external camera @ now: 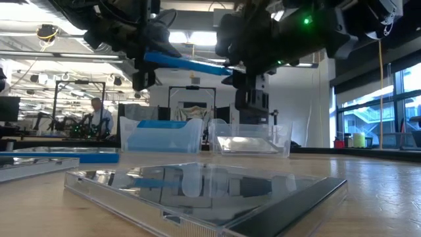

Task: Pick & place jewel cases by type
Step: Put the right blue CD case into the left transparent bin

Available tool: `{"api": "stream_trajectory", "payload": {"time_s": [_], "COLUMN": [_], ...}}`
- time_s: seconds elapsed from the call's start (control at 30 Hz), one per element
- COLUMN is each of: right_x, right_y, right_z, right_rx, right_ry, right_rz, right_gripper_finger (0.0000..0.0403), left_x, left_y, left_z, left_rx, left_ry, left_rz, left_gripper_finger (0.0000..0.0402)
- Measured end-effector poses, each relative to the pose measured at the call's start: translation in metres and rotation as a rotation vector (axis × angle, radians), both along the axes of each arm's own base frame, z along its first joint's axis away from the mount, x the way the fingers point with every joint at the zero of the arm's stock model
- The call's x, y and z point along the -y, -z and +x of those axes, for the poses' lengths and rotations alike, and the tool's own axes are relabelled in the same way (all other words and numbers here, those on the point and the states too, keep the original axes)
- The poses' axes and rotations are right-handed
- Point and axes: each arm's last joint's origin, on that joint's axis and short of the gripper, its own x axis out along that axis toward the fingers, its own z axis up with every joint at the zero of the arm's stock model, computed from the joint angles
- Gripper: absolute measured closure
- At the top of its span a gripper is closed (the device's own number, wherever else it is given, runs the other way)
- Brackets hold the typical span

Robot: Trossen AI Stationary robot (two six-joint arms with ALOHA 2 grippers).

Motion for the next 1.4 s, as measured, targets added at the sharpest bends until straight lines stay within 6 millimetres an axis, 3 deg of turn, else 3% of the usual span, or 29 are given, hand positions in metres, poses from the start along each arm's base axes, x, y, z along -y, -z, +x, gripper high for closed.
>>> {"api": "stream_trajectory", "payload": {"time_s": [0.17,0.33,0.6,0.9,1.17,1.4], "right_x": [-0.009,-0.022,-0.038,-0.041,-0.056,-0.053], "right_y": [-0.002,-0.006,-0.012,-0.008,-0.003,0.002], "right_z": [0.001,-0.002,-0.008,-0.018,-0.029,-0.031], "right_rx": [0.065,0.126,0.199,0.226,0.256,0.263], "right_ry": [-0.088,-0.133,-0.147,-0.030,-0.068,-0.057], "right_rz": [0.051,0.079,0.103,0.107,0.138,0.145], "right_gripper_finger": [0.0165,0.0139,0.0135,0.0135,0.0135,0.0135], "left_x": [0.000,0.001,-0.008,-0.022,-0.052,-0.082], "left_y": [0.000,-0.001,-0.001,-0.003,-0.003,-0.031], "left_z": [0.000,0.000,-0.003,-0.008,-0.023,-0.037], "left_rx": [0.004,0.020,0.042,0.073,0.084,0.087], "left_ry": [0.012,0.044,0.065,0.072,0.000,0.018], "left_rz": [0.018,0.053,0.080,0.075,0.114,0.218], "left_gripper_finger": [0.0339,0.0349,0.0352,0.0353,0.0355,0.0376]}}
